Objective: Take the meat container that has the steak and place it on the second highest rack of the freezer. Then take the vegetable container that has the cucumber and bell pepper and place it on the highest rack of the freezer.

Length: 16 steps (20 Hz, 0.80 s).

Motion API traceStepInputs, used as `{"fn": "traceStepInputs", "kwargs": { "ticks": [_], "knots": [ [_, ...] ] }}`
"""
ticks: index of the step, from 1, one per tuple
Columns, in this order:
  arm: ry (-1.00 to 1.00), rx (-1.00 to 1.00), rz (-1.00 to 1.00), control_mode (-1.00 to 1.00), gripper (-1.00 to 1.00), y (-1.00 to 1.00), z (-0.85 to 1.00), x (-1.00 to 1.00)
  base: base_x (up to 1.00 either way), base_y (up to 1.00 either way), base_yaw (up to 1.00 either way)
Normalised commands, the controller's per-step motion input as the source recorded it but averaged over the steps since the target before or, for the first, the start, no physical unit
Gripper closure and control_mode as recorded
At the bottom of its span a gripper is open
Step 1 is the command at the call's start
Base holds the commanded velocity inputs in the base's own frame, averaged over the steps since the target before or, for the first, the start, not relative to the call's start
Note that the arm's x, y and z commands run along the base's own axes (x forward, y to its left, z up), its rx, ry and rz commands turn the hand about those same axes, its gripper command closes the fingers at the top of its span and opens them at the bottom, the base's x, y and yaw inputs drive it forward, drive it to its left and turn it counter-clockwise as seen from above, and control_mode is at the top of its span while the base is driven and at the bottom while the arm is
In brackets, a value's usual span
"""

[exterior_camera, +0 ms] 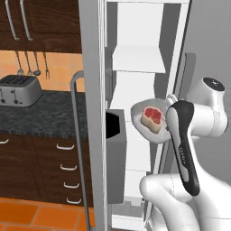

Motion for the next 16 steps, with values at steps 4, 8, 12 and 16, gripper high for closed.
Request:
{"fn": "traceStepInputs", "kwargs": {
  "ticks": [4,8,12,16],
  "knots": [
    [-0.04,0.0,-0.02,-1.0,1.0,0.04,0.0,-0.58,0.0,0.0,0.0],
    [-0.05,0.0,0.0,-1.0,1.0,0.0,0.02,-0.54,0.0,0.0,0.0],
    [-0.11,0.0,0.0,-1.0,1.0,-0.09,0.47,-0.01,0.0,0.0,0.0],
    [-0.04,0.02,0.0,-1.0,1.0,0.0,0.51,0.24,0.0,0.0,0.0]
  ]
}}
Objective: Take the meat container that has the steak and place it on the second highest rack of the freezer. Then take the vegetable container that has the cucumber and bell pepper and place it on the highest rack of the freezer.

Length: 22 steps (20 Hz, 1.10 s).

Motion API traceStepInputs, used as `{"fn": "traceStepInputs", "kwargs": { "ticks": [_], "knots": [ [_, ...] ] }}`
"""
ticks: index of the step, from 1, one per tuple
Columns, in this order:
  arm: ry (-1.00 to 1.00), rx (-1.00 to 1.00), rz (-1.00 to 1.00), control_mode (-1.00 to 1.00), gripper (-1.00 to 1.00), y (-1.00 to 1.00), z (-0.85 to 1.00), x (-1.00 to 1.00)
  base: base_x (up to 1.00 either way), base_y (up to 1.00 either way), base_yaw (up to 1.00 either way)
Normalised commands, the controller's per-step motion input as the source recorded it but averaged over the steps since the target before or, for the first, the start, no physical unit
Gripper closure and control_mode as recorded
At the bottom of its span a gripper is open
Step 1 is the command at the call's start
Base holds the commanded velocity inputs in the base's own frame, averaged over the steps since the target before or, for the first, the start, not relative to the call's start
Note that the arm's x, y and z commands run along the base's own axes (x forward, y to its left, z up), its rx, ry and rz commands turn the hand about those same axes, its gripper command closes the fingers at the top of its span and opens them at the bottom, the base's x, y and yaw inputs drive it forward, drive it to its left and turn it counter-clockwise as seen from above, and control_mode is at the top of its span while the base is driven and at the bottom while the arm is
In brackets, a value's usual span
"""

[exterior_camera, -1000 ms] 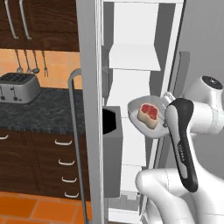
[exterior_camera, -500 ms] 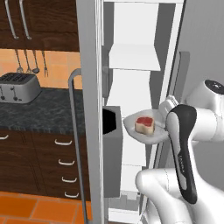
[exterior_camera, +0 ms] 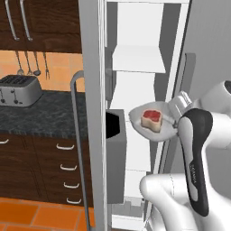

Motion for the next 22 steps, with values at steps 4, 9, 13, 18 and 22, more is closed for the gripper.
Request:
{"fn": "traceStepInputs", "kwargs": {
  "ticks": [4,9,13,18,22],
  "knots": [
    [0.0,0.04,0.0,-1.0,1.0,0.12,0.18,0.45,0.0,0.0,0.0],
    [0.0,0.04,-0.03,-1.0,1.0,0.39,0.0,0.59,0.0,0.0,0.0],
    [0.0,0.02,-0.11,-1.0,1.0,0.27,0.0,0.63,0.0,0.0,0.0],
    [0.0,0.0,-0.16,-1.0,1.0,0.1,-0.06,0.63,0.0,0.0,0.0],
    [0.0,0.0,-0.11,-1.0,1.0,-0.03,-0.14,0.58,0.0,0.0,0.0]
  ]
}}
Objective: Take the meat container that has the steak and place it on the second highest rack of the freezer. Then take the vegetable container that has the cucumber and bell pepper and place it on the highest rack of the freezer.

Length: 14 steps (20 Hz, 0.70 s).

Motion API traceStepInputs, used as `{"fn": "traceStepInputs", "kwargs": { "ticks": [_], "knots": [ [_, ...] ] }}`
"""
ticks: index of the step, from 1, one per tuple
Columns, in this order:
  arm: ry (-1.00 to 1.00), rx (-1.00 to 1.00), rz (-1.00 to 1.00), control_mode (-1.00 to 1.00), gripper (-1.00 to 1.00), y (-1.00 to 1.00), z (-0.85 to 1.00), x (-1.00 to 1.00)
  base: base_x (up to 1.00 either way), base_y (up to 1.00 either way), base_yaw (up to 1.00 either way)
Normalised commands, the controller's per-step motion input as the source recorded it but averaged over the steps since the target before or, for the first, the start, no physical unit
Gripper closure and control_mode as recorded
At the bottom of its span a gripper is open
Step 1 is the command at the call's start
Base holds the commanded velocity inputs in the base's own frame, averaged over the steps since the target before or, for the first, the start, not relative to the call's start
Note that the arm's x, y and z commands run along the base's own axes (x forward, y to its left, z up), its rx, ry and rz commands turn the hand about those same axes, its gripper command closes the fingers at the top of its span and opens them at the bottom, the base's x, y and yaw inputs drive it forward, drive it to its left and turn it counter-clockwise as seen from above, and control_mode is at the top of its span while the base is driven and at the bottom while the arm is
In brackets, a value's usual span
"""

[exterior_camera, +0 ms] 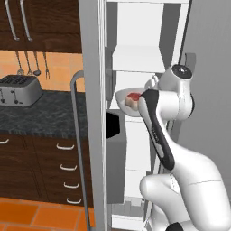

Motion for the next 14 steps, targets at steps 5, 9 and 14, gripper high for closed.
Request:
{"fn": "traceStepInputs", "kwargs": {
  "ticks": [5,9,14],
  "knots": [
    [0.0,0.04,-0.01,-1.0,1.0,-0.06,-0.22,0.71,0.0,0.0,0.0],
    [0.0,0.04,0.0,-1.0,1.0,-0.17,-0.25,0.63,0.0,0.0,0.0],
    [0.01,0.01,0.0,-1.0,1.0,-0.09,-0.35,0.53,0.0,0.0,0.0]
  ]
}}
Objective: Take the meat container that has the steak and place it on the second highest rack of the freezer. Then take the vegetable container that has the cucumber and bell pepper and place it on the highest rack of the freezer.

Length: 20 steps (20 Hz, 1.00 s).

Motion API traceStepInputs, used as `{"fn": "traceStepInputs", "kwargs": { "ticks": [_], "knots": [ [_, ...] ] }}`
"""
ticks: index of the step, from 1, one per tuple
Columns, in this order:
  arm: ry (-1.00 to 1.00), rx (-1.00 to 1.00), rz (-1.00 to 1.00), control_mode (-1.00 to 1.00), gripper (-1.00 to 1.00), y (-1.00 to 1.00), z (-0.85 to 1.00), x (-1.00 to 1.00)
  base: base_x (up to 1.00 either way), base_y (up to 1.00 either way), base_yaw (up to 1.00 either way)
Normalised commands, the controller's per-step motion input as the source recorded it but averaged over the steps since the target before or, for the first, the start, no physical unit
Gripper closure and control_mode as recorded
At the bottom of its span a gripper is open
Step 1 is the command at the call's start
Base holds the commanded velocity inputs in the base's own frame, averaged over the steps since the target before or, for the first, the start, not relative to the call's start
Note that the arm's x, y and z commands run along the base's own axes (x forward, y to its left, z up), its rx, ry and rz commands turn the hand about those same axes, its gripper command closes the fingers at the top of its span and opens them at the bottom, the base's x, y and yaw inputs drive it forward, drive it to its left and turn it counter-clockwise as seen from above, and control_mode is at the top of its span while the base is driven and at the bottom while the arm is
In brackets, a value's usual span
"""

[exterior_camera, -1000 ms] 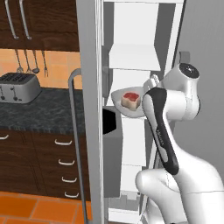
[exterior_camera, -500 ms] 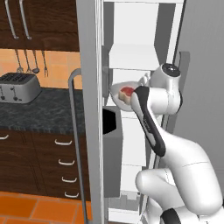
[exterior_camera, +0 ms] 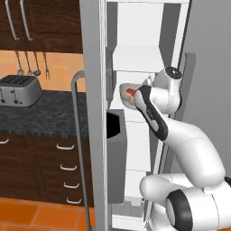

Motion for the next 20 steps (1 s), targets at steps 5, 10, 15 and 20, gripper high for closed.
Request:
{"fn": "traceStepInputs", "kwargs": {
  "ticks": [5,10,15,20],
  "knots": [
    [0.0,0.0,-0.05,-1.0,1.0,-0.05,-0.11,0.13,0.0,0.0,0.0],
    [0.04,0.0,-0.01,-1.0,1.0,0.01,-0.48,0.72,0.0,0.0,0.0],
    [0.03,0.0,0.0,-1.0,1.0,0.0,-0.49,0.61,0.0,0.0,0.0],
    [0.06,0.0,0.0,-1.0,1.0,0.0,-0.46,0.58,0.0,0.0,0.0]
  ]
}}
